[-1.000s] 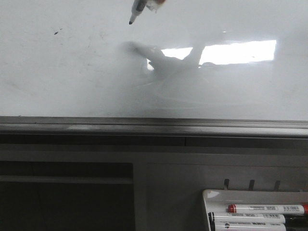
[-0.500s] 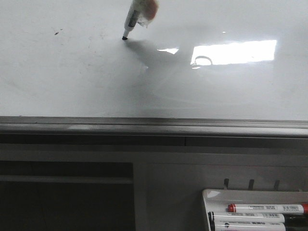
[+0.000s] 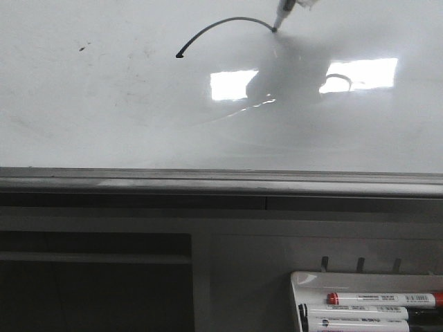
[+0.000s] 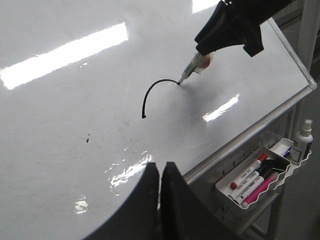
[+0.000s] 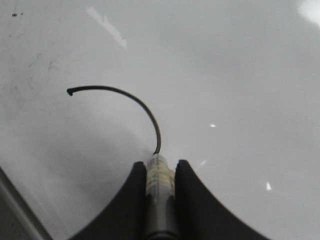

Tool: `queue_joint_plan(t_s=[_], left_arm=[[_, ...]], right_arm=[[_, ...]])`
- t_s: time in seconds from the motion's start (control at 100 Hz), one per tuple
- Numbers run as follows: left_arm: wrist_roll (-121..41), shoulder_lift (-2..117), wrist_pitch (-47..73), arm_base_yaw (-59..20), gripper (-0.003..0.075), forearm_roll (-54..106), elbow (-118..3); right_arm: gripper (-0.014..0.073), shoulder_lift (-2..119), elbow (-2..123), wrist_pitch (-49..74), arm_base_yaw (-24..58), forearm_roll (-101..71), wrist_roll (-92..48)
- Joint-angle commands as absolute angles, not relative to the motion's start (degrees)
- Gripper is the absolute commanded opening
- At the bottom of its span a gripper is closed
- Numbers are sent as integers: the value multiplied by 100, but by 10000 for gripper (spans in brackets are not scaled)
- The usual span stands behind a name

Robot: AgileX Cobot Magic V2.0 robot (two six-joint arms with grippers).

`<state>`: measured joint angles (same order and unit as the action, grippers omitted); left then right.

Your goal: Write number 2 on whiteboard

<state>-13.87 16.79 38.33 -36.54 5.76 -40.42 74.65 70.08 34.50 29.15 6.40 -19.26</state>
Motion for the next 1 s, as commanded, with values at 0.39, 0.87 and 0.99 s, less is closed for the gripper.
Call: queue_joint_plan(t_s=[0.39,0.87,0.99], left_arm=[[-1325,1742,2907,-3642,-20,661,-4174],[-1325,1742,2917,-3642,-20,661,-4174],[-1325,1742,2917,-3642,-20,661,-4174]], right_arm=[[-66,7824,6009,1974,3668,121,-1977],[-66,6384,5591,3665,1911,431,-1641],[-66,6000,5403,3491,1657,431,-1641]])
